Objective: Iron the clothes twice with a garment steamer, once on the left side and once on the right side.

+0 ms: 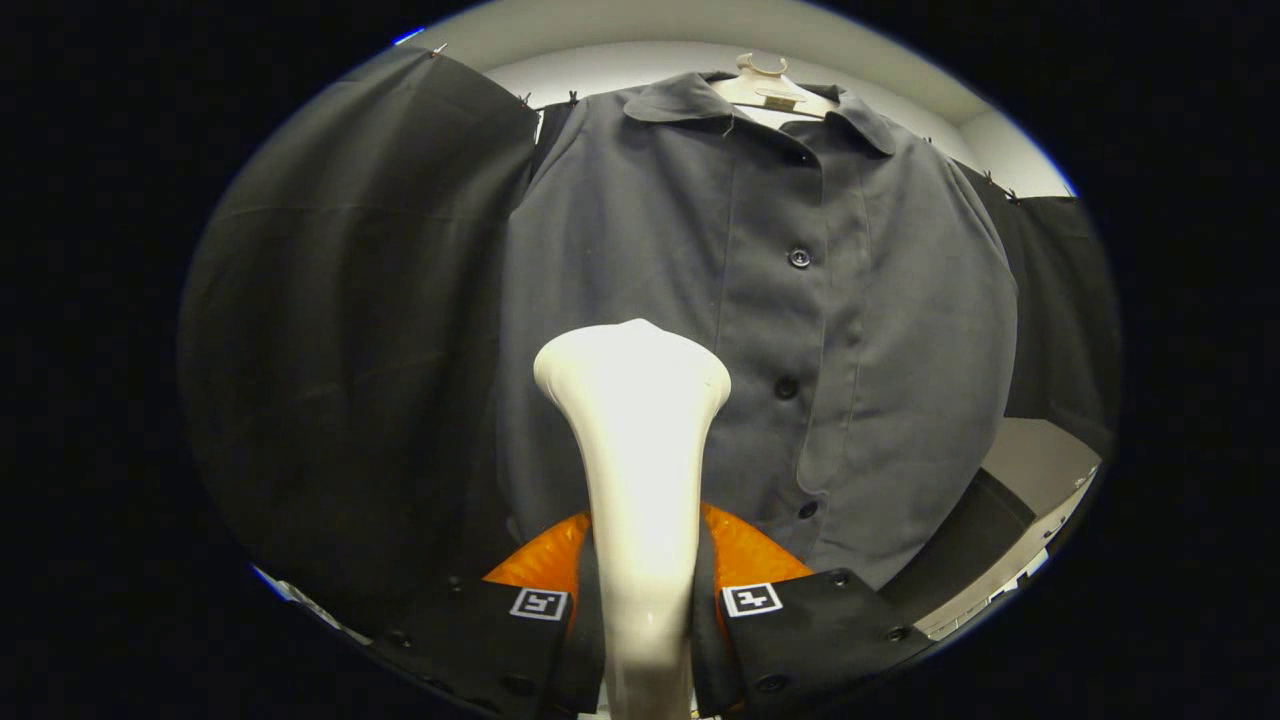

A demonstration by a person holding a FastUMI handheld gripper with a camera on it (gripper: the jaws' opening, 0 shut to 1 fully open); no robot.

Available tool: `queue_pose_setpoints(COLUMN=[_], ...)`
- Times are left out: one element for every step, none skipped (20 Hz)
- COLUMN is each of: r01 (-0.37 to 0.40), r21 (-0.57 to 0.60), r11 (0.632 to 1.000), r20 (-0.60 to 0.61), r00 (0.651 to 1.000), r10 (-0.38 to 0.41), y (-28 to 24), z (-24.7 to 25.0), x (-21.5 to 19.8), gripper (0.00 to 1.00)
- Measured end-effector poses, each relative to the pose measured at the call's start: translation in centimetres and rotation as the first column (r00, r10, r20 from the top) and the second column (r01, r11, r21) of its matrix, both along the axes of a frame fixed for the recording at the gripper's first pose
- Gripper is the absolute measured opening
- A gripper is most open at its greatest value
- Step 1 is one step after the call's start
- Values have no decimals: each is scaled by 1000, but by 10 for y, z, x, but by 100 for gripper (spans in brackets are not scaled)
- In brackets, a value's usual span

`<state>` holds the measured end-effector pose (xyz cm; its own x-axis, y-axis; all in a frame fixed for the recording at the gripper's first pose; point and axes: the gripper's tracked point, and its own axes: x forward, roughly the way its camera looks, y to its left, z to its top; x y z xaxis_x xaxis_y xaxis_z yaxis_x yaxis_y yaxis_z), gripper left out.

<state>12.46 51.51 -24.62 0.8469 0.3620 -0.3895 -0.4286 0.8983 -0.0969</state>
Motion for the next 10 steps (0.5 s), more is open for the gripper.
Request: queue_pose_setpoints(r01=[-2,-4,-5,-5,-6,-8,-10,-14,-18,-23], r21=[-4,-8,-12,-15,-18,-23,-29,-34,-38,-46], r11=[1000,1000,1000,1000,1000,1000,1000,999,999,999], r20=[-14,-31,-46,-60,-71,-83,-94,-104,-114,-125], r00=[1000,1000,999,998,997,997,996,995,993,992], r10=[2,4,5,4,5,6,8,10,14,17], y=[-2,-2,-5,-7,-8,-6,-7,-8,-8,-8], z=[-7,-13,-21,-27,-33,-42,-48,-54,-59,-65], x=[-3,-8,-12,-16,-20,-22,-24,-29,-32,-34], gripper=[42,42,42,42,42,42,42,42,42,42])
